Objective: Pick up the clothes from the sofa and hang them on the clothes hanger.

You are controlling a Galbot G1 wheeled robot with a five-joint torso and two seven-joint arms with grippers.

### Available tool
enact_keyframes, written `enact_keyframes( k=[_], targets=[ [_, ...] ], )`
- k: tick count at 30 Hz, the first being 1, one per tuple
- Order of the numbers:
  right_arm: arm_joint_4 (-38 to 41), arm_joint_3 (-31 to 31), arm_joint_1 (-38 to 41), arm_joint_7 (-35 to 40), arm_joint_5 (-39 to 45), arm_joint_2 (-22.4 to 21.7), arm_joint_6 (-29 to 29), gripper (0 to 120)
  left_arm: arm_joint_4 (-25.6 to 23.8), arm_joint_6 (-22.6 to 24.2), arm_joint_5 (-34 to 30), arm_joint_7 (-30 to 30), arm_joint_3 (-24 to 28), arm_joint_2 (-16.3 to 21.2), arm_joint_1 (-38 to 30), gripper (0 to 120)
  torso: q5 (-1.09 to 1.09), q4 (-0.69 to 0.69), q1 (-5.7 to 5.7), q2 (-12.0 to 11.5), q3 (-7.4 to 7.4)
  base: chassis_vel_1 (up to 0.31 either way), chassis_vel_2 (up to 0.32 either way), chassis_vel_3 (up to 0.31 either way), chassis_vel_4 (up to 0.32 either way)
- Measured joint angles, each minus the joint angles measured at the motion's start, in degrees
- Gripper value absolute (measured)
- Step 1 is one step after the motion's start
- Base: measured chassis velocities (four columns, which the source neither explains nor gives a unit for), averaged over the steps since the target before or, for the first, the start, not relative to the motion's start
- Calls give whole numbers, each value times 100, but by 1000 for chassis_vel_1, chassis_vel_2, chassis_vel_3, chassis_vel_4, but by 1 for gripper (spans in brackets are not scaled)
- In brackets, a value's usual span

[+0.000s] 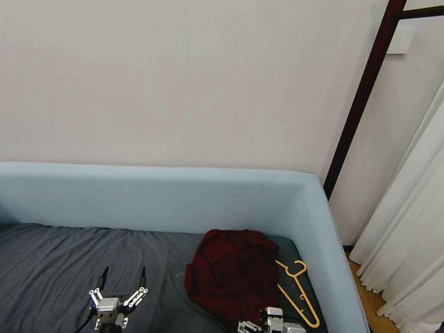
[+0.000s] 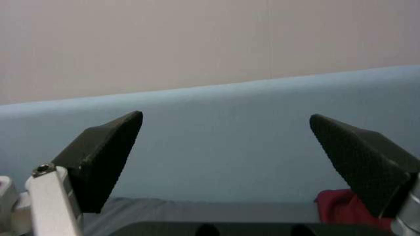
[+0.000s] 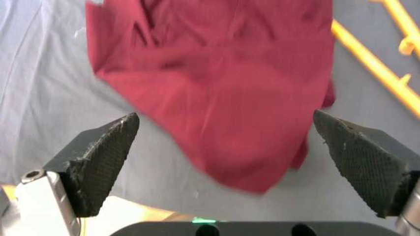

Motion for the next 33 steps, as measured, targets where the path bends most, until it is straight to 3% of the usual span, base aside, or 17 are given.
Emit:
enact_keyframes(
  k=[4, 8, 10, 13, 14, 18, 19, 22, 33],
  targets=[
    [-516, 79, 746, -330, -118, 153, 336, 100, 63, 12, 26, -11, -129, 9, 8, 100, 1, 1, 1, 0, 0, 0, 0, 0, 0],
    [-1832, -135, 1544, -1218, -820, 572, 1367, 100, 115, -13, 38, -14, -190, 24, 111, 100, 0, 1, 0, 0, 1, 0, 0, 0, 0],
    [-2045, -167, 1659, -1321, -900, 649, 1489, 100, 95, -19, 38, -14, -194, 23, 133, 100, 0, 2, 1, 0, 1, 0, 0, 0, 0],
    [-3196, -314, 2184, -1845, -1162, 1126, 1891, 100, -128, -21, 37, -10, -215, -4, 207, 100, 0, 1, 1, 0, 1, 0, 0, 0, 0],
    [-3196, -314, 2184, -1845, -1162, 1126, 1891, 100, -128, -21, 37, -10, -215, -4, 207, 100, 0, 1, 1, 0, 1, 0, 0, 0, 0],
    [-4772, -354, 2719, -2382, -1833, 1886, 2442, 100, -341, -12, 73, -1, -290, -69, 325, 100, 0, 1, 1, -1, 1, 0, 0, 0, 0],
    [-4772, -354, 2719, -2382, -1833, 1886, 2442, 100, -341, -12, 73, -1, -290, -69, 325, 100, 0, 1, 1, -1, 1, 0, 0, 0, 0],
    [-6016, -196, 3005, -2704, -2724, 2421, 2919, 100, -408, -15, 109, -2, -356, -133, 427, 100, -1, 3, 1, 0, 0, 0, 0, 0, 0],
    [-7206, 34, 3038, -2818, -3872, 2975, 2769, 100, -459, -29, 211, -7, -410, -238, 512, 100, 0, 0, 1, 0, 0, 0, 0, 0, 0]
  ],
)
